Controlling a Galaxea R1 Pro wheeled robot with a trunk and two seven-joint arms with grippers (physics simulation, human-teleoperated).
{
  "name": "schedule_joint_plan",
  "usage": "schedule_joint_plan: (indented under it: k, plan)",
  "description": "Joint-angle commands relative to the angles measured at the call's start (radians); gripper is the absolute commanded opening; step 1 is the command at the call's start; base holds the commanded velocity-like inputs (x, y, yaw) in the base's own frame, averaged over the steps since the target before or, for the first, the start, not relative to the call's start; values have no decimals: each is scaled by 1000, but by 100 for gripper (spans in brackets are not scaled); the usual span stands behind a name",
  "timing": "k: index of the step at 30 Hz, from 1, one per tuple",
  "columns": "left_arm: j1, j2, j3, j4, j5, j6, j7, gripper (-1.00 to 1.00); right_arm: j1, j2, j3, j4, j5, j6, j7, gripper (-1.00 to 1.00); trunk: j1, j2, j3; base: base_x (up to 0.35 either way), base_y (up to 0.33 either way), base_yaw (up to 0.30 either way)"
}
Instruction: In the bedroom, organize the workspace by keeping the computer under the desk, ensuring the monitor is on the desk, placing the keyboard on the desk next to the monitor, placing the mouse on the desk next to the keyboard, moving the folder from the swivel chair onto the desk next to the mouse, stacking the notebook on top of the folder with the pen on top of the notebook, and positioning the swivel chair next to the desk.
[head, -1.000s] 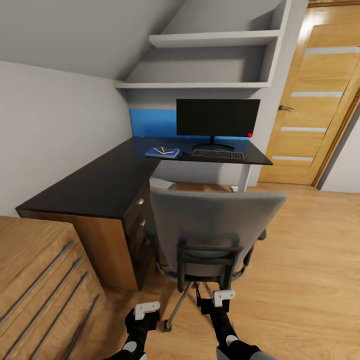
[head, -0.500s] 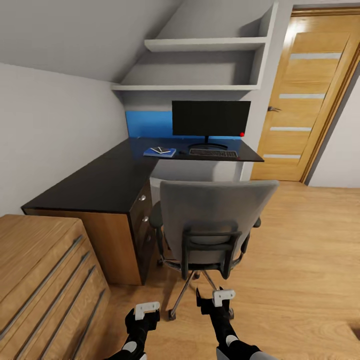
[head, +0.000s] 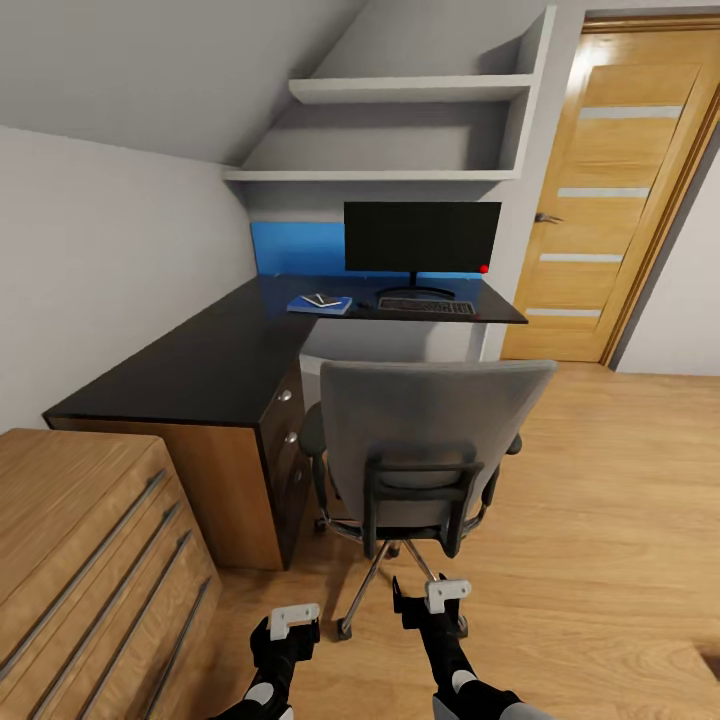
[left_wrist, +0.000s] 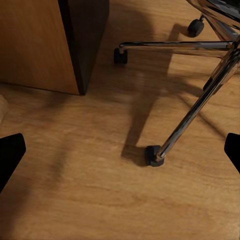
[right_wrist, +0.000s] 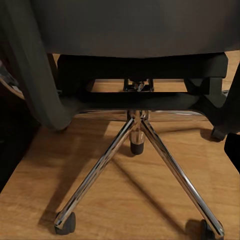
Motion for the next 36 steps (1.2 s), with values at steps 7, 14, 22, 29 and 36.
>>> schedule_joint_plan:
  k: [7,14,22,29,36]
  plan:
    - [-1,0,-9,1,6,-3,6,100,0,1,9,-1,-1,-1,-9,100,0,0,-1,0,0,0]
    - [-1,0,-9,1,6,-2,6,100,0,0,9,-1,-1,-1,-9,100,0,0,0,42,-73,-23]
    - [-1,0,-10,1,6,-2,6,100,0,0,9,-1,0,-2,-9,100,0,0,7,176,-201,-134]
    - [-1,0,-9,1,6,-3,6,100,0,0,9,-1,0,-2,-9,100,0,0,15,83,-90,-169]
    - [-1,0,-9,1,6,-3,6,100,0,0,9,-1,0,-2,-9,100,0,0,23,16,-17,-174]
